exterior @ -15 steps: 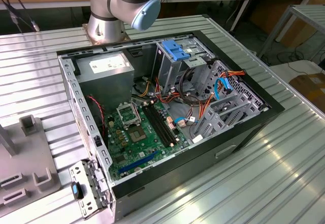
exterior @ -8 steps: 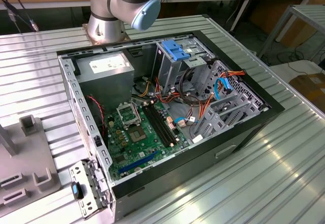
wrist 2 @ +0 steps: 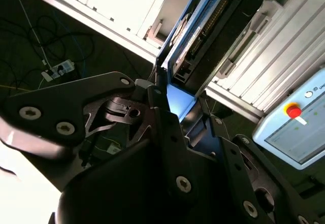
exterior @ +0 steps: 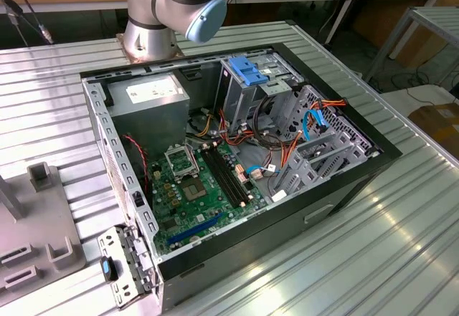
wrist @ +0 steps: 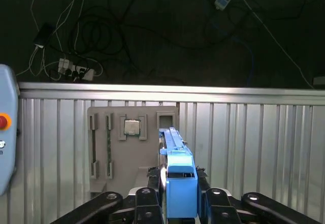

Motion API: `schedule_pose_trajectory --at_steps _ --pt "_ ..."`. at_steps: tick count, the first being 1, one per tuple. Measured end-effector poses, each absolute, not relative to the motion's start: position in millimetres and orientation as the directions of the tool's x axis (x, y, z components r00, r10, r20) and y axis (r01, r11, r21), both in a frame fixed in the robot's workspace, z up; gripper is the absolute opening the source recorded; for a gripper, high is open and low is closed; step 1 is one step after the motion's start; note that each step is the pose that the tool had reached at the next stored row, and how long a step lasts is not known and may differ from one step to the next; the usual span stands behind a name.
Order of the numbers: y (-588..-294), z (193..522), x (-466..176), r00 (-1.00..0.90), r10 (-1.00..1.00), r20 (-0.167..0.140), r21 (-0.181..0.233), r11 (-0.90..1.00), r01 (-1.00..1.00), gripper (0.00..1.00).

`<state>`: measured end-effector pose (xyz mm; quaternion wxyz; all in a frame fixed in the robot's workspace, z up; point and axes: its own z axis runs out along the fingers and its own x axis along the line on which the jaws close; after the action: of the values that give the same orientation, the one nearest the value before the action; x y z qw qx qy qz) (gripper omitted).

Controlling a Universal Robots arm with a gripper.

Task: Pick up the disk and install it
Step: 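Pick up the disk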

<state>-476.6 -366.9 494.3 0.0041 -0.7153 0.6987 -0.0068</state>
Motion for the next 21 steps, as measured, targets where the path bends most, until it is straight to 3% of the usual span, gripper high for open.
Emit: schedule_pose_trajectory --at_steps 9,21 --pt "-366.9 515.9 -476.6 0.023 -1.0 0.004 -0.015 -0.024 -1.0 0.36" --pt "-366.8 516.4 -472.9 0.023 -1.0 0.004 -0.015 -0.023 -1.0 0.36"
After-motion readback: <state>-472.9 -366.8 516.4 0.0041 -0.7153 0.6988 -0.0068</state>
